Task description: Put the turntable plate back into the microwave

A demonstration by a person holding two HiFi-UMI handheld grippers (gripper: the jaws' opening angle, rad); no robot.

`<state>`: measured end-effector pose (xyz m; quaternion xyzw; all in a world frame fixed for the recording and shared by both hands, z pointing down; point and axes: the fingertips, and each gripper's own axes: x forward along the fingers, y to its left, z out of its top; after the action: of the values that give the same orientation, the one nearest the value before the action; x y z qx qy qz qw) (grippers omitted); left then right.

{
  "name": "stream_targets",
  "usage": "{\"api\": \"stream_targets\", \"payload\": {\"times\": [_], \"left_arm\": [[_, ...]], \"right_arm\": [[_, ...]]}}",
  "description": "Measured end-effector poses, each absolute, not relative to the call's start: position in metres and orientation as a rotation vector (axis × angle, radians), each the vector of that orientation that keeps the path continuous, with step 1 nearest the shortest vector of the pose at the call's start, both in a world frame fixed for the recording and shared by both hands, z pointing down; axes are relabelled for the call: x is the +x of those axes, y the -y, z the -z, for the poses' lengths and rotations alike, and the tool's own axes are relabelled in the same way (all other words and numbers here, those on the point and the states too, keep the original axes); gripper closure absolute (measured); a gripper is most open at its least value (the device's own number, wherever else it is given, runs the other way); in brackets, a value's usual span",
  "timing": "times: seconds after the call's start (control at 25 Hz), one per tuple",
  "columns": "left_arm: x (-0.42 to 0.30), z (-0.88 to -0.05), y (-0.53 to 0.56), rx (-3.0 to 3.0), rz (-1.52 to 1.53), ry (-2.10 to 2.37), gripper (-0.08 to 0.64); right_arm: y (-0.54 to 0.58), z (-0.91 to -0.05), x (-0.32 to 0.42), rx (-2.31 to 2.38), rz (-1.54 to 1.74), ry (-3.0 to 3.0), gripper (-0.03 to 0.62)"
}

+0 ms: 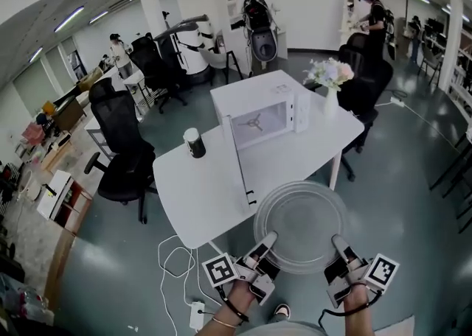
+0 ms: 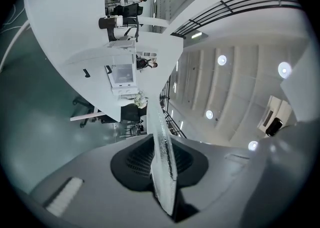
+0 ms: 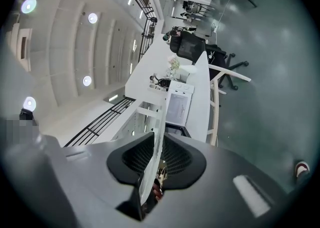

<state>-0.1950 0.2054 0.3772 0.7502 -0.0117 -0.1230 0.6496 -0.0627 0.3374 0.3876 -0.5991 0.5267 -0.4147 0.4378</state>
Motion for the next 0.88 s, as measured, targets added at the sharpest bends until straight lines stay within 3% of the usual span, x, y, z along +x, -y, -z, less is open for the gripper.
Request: {"api": "stream_targets", "payload": {"times": [0.88], "left_arm": [[-0.047, -0.388, -0.135, 1.692, 0.289, 0.065, 0.520]], "right_arm": [[-0.261, -0.402, 0.090, -1.476, 1.057, -1.330, 0.535]]}}
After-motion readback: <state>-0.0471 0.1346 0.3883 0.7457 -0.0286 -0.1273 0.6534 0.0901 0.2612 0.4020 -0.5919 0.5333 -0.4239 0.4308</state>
